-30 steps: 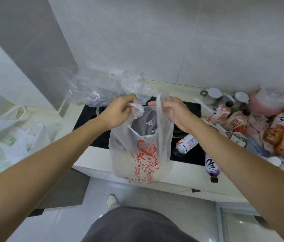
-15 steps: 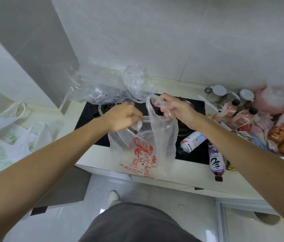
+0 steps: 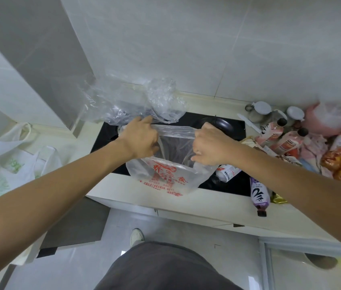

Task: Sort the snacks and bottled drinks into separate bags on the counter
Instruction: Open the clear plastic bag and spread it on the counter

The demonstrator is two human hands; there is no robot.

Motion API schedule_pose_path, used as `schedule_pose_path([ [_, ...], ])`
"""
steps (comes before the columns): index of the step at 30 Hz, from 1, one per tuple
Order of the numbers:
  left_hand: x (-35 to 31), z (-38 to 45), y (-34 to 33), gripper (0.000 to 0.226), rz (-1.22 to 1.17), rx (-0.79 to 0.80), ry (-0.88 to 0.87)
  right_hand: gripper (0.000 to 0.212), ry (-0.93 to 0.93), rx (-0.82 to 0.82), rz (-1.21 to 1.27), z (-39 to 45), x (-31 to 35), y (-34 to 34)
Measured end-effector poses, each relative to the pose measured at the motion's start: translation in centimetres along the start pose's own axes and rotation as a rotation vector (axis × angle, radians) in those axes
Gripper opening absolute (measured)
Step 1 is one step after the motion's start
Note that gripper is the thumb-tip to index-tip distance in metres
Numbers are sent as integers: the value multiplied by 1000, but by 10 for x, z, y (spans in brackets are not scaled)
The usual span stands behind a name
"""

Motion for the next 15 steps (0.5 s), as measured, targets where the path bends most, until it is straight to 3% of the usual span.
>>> schedule_pose_path([
  [6, 3, -10, -4, 47, 147, 54, 55, 26, -138, -7, -63, -13, -17, -9],
  [11, 1, -22, -5, 58, 215, 83, 101, 82, -272, -94, -114, -18, -11, -9],
  [13, 3, -26, -6, 61, 212, 86, 127, 86, -318, -77, -103, -20, -12, -10],
  [15, 6, -30, -8, 64, 210, 84, 156, 75, -297, -39, -130, -20, -9, -11],
])
Point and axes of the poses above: each hand's wrist, its own z-axis towards the middle knuckle, its own y-axis out of the back of the hand, x = y × z, the point moved 9 cm from there along z, towards the middle knuckle, and after that the axes turned 15 degrees about z, right-handed, at the moved point
